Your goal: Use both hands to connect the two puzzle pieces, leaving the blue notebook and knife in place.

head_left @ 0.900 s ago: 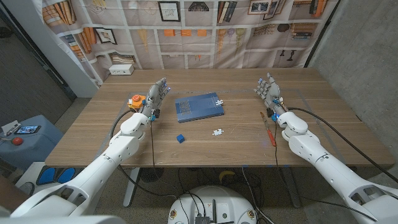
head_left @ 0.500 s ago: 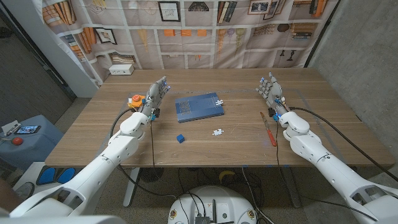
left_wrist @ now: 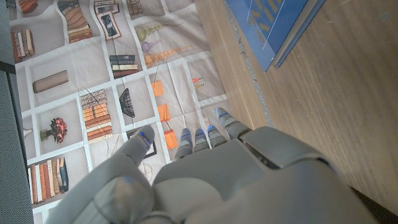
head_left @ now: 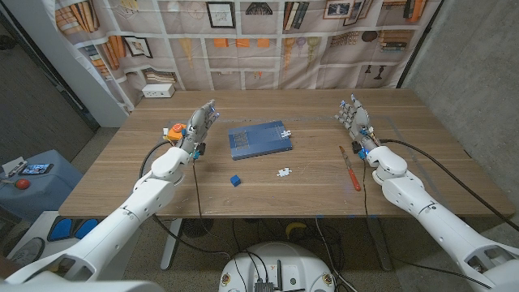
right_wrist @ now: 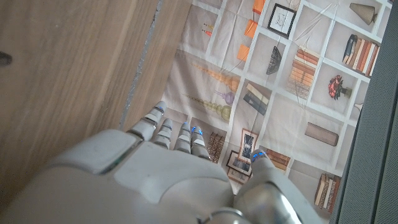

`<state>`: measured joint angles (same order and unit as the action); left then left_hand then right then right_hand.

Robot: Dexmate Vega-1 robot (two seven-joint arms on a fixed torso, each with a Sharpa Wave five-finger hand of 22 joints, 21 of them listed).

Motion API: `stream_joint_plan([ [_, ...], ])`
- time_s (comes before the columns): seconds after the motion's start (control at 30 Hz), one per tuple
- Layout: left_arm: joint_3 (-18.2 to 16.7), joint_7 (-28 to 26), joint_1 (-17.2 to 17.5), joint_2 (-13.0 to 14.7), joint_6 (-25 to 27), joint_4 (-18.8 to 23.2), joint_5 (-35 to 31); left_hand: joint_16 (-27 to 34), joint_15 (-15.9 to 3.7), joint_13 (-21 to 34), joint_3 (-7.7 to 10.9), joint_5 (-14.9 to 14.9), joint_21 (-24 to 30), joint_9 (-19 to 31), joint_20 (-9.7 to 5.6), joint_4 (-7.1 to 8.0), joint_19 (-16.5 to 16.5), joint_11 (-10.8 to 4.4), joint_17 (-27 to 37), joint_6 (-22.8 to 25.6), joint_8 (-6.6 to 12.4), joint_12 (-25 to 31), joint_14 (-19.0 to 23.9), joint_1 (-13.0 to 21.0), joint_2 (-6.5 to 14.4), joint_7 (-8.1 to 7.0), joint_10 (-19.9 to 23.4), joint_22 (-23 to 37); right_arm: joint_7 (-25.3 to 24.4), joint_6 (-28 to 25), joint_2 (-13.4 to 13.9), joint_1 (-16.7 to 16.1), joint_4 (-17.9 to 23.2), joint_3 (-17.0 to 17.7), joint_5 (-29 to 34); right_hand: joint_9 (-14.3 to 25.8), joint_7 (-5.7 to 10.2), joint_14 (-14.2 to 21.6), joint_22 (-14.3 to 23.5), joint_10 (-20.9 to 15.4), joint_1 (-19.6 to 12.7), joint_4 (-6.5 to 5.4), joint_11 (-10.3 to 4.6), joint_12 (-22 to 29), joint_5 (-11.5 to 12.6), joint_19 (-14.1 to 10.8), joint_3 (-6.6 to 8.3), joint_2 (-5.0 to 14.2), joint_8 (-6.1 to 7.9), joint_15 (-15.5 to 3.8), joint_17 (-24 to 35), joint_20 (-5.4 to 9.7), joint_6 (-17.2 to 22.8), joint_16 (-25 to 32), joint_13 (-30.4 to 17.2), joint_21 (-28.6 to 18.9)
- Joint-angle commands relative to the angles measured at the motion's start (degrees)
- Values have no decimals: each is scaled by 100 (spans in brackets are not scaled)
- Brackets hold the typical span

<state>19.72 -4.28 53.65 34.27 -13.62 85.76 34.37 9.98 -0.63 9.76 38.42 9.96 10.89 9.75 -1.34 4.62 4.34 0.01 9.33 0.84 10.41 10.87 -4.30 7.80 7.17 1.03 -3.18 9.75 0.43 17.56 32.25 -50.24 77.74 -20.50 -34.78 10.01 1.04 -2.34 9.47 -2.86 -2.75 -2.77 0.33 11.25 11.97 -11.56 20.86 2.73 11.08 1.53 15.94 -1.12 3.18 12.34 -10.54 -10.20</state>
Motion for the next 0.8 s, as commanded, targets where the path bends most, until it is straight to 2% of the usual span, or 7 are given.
stream_joint_plan([
  [0.03,-87,-222,299,147,27,358,-101,18,-9,26,11,37,19,12,-11,-64,41,-24,12,27,28,44,10,72,215,11,31,8,-201,-16,358,-82,404,-80,554,13,-4,19,7,-81,-131,72,-12,28,39,-24,17,-15,19,-42,-8,37,58,13,-16,-51],
  [0.4,-119,-417,449,130,-27,487,-210,13,-18,26,28,33,25,13,-13,-130,62,-43,11,46,24,37,18,88,218,-13,38,9,-465,-326,826,-74,914,-243,1400,14,-9,80,5,-146,-282,216,-15,35,31,-71,70,-6,29,-81,-69,67,124,11,-15,-62],
  [0.8,-134,-616,594,37,-56,593,-253,17,-40,26,47,26,33,15,2,-223,94,-60,10,125,35,46,51,112,225,-24,95,10,-566,-456,1114,182,1107,-425,2301,16,50,108,3,-172,-406,349,-26,27,14,-89,108,-8,1,-100,-124,99,85,0,-16,-60],
])
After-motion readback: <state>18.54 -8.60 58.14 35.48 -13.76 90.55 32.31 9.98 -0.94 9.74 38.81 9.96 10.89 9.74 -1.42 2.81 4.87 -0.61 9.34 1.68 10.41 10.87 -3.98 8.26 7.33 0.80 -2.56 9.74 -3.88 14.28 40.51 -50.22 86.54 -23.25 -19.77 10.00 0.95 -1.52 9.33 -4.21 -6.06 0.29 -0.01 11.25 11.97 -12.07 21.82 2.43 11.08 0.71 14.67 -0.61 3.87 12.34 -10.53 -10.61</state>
